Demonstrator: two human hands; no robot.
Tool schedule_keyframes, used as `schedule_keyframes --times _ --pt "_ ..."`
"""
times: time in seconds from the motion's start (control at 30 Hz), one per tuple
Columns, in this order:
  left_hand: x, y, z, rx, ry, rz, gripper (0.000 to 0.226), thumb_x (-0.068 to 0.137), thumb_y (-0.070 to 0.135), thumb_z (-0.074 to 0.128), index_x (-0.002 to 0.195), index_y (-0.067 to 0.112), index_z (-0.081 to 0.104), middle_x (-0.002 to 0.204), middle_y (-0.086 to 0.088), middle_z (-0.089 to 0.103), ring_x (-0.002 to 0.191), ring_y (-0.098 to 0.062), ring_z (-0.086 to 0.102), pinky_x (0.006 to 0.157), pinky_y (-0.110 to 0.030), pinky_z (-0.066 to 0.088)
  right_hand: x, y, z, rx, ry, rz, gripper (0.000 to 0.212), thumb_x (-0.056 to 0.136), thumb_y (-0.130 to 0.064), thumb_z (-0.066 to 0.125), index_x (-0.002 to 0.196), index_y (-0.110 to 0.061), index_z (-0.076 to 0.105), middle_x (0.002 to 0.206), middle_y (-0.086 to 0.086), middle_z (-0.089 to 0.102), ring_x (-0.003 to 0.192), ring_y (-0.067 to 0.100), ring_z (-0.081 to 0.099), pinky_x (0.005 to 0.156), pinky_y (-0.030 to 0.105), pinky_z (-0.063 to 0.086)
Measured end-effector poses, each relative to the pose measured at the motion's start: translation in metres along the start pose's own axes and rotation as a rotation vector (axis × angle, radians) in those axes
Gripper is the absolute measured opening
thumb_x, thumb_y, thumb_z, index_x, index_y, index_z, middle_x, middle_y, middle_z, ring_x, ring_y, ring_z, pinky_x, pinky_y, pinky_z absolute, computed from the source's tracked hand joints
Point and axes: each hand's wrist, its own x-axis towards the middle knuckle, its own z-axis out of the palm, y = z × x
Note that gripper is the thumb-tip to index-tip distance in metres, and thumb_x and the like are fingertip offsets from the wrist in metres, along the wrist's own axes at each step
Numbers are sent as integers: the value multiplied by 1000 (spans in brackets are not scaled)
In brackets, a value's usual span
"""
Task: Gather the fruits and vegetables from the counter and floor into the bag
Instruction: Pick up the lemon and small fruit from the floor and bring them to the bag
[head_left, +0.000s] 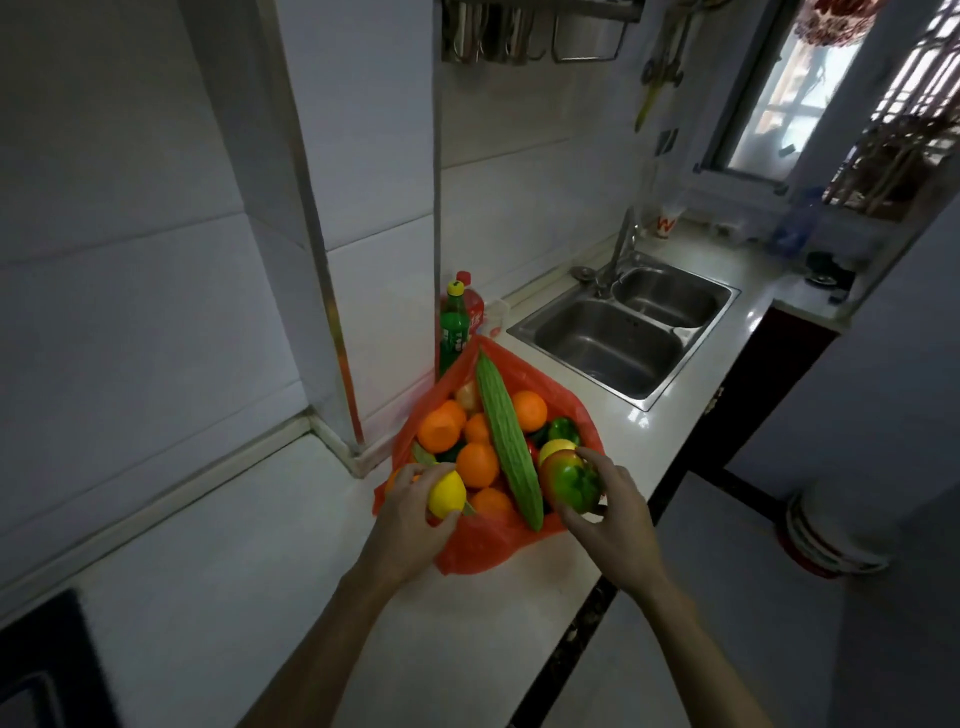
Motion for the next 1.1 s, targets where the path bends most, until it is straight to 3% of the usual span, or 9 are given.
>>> schedule_keyframes --times 0.17,0.3,0.4,0.57,0.73,0.83,0.97,1.1 --pt "34 -14 13 26 17 -60 59 77 24 74 132 27 52 123 0 48 114 -19 51 95 -37 49 70 3 25 -33 -88 -55 64 81 -36 72 136 -29 41 125 0 51 107 9 46 87 24 42" --pt "61 -24 26 36 7 -134 63 75 28 73 133 25 51 126 -4 48 116 -23 50 95 -39 48 127 6 51 -17 -209 -69 64 83 -34 69 138 -30 37 129 1 43 112 15 45 88 28 46" --pt "77 -28 36 54 -9 -181 65 78 28 73 137 24 47 127 -5 46 117 -23 49 92 -25 40 165 8 73 -15 -280 -117 63 85 -32 68 139 -28 36 129 2 40 110 11 42 87 24 43" --pt "94 -39 51 63 -16 -227 69 82 33 69 143 25 38 143 -4 37 129 -22 41 106 -30 37 211 11 111 -72 -410 -166 67 85 -35 66 142 -27 32 136 6 39 120 24 44 95 34 46" --pt "101 -41 61 77 -14 -233 65 79 24 71 138 24 44 143 -3 39 127 -19 43 99 -16 30 226 22 133 -142 -477 -175 67 86 -40 64 142 -26 31 135 8 40 121 28 42 97 41 45" --pt "105 -47 64 66 -8 -246 63 76 22 72 134 26 48 136 3 43 123 -14 44 96 -15 32 230 29 139 -170 -482 -113 67 85 -44 62 141 -27 30 131 10 44 121 33 43 97 47 44" --pt "106 -52 70 108 -17 -239 59 76 21 71 131 24 49 132 2 42 118 -14 44 90 -17 35 233 33 141 -271 -462 -85 66 86 -43 62 141 -21 34 128 15 46 122 36 39 101 46 38" --pt "105 -57 75 145 -31 -204 62 75 24 69 132 25 46 139 -1 38 125 -16 40 95 -23 38 233 31 140 -300 -490 -71 66 87 -42 61 142 -19 32 132 16 42 126 37 35 100 45 36"
